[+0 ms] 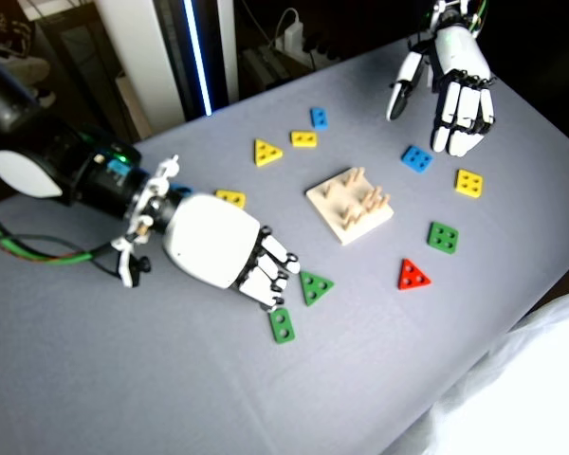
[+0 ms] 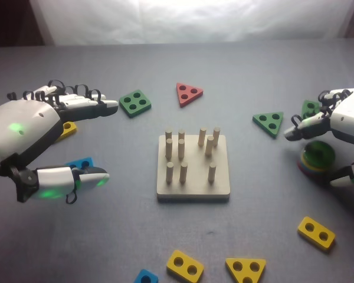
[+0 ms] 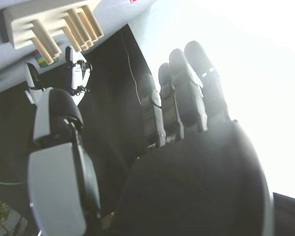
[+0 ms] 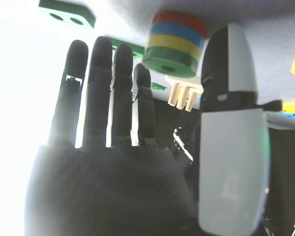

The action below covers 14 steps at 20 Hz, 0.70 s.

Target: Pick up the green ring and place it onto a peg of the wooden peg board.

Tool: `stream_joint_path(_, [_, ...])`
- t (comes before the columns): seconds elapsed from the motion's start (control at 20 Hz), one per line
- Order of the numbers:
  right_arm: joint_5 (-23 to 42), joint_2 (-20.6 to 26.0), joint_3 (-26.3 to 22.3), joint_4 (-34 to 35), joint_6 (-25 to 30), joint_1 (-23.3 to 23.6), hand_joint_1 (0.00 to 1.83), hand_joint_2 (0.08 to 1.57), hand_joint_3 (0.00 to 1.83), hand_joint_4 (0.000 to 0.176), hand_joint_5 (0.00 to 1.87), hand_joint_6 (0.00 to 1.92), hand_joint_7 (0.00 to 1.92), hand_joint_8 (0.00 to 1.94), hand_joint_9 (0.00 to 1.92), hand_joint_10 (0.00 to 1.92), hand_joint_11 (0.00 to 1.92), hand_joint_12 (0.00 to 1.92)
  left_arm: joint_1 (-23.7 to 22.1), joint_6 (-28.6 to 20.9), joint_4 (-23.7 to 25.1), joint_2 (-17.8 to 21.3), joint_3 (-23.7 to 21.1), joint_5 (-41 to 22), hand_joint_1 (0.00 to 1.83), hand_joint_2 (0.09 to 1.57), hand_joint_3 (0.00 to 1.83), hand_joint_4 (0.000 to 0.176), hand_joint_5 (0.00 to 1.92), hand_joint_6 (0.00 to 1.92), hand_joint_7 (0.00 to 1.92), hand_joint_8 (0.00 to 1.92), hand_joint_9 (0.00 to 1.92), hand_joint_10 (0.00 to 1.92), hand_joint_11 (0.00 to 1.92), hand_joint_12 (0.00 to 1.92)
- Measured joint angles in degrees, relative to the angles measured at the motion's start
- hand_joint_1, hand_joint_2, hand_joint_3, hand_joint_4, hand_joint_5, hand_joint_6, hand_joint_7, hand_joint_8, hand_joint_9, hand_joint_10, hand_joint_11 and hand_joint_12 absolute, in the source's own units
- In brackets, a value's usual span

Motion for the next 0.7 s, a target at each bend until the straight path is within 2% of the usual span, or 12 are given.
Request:
stream_joint_path(0.05, [0.1,-0.3,0.0,0.0,0.0,0.0,1.10,0.95,0.00,0.000,0.73,0.01,0.90,0.04,0.93,0.12,0.45,1.27,0.0,0.0,0.0,0.0,0.0,0.0,0.81,1.02,0.00,0.025,0.49,0.00,0.39,0.00,0.42,0.00,0.07,1.04])
stream_joint_path(0.1, [0.0,-0.4,0.0,0.0,0.0,0.0,1.10,0.95,0.00,0.000,0.73,0.01,0.90,0.04,0.93,0.12,0.45,1.27,0.0,0.0,0.0,-0.1,0.0,-0.1,0.81,1.02,0.00,0.025,0.49,0.00,0.39,0.00,0.42,0.00,0.07,1.04])
stream_joint_path(0.15, [0.0,-0.6,0.0,0.0,0.0,0.0,1.07,0.96,0.00,0.000,0.74,0.00,0.91,0.03,0.95,0.14,0.47,1.32,0.0,0.0,-0.1,-0.3,0.0,-0.1,0.82,1.03,0.00,0.009,0.50,0.00,0.41,0.00,0.44,0.00,0.09,1.02])
stream_joint_path(0.2, [0.0,-0.8,0.0,0.0,0.0,0.0,1.05,0.98,0.00,0.000,0.76,0.00,0.93,0.04,0.72,0.78,0.39,1.53,0.0,0.0,0.0,-0.4,0.0,0.0,0.79,1.05,0.01,0.000,0.51,0.00,0.43,0.01,0.47,0.01,0.14,1.03])
stream_joint_path(0.25, [0.0,-0.8,0.0,0.0,0.0,0.0,1.05,0.98,0.00,0.000,0.76,0.00,0.93,0.04,0.72,0.78,0.39,1.53,0.0,0.0,0.2,-0.4,0.0,0.0,0.79,1.05,0.01,0.000,0.51,0.00,0.43,0.01,0.47,0.01,0.14,1.03])
stream_joint_path(0.3, [0.0,-0.8,0.0,0.0,0.0,0.0,1.06,0.98,0.00,0.000,0.78,0.00,0.96,0.06,0.62,1.03,0.34,1.60,0.0,0.0,0.2,-0.4,0.0,0.0,0.77,1.06,0.01,0.006,0.51,0.00,0.43,0.01,0.47,0.01,0.14,1.02])
stream_joint_path(0.4, [0.0,-0.9,0.0,0.0,0.0,0.0,1.06,0.97,0.00,0.000,0.79,0.00,0.97,0.08,0.61,1.08,0.36,1.62,0.0,0.0,-0.1,-0.4,0.0,0.0,0.77,1.06,0.01,0.005,0.51,0.00,0.43,0.01,0.47,0.01,0.13,1.02])
stream_joint_path(0.5, [0.3,-1.1,0.1,0.0,-0.1,0.0,1.07,0.97,0.00,0.000,0.80,0.00,0.95,0.07,0.58,1.03,0.28,1.58,0.0,0.0,0.0,-0.4,0.0,0.0,0.78,1.07,0.01,0.009,0.50,0.00,0.44,0.00,0.46,0.01,0.14,1.02])
stream_joint_path(0.55, [0.3,-1.1,0.1,0.0,-0.1,0.0,1.08,0.97,0.00,0.000,0.85,0.01,0.99,0.10,0.61,1.10,0.36,1.60,0.0,0.0,0.0,-0.4,0.0,0.0,0.78,1.07,0.01,0.017,0.50,0.00,0.44,0.00,0.45,0.00,0.13,1.02])
stream_joint_path(0.6, [0.4,-1.1,0.1,0.0,-0.1,0.0,1.14,0.96,0.00,0.000,0.98,0.01,1.09,0.27,0.84,1.22,0.69,1.63,0.0,0.0,-0.1,-0.5,0.0,0.0,0.77,1.08,0.01,0.022,0.50,0.00,0.44,0.00,0.45,0.00,0.13,1.03])
stream_joint_path(0.65, [0.5,-1.1,0.1,0.0,0.0,0.0,1.14,0.96,0.00,0.000,0.98,0.01,1.09,0.27,0.84,1.22,0.69,1.63,0.0,0.0,-0.1,-0.5,0.0,0.0,0.77,1.08,0.01,0.022,0.50,0.00,0.44,0.00,0.45,0.00,0.13,1.03])
stream_joint_path(0.7, [0.6,-1.2,0.1,0.0,0.0,0.0,1.28,1.04,0.01,0.000,1.12,0.52,1.14,0.93,0.99,1.30,0.88,1.65,0.0,0.0,0.0,-0.5,0.0,0.0,0.78,1.08,0.00,0.014,0.51,0.00,0.44,0.00,0.45,0.00,0.13,1.06])
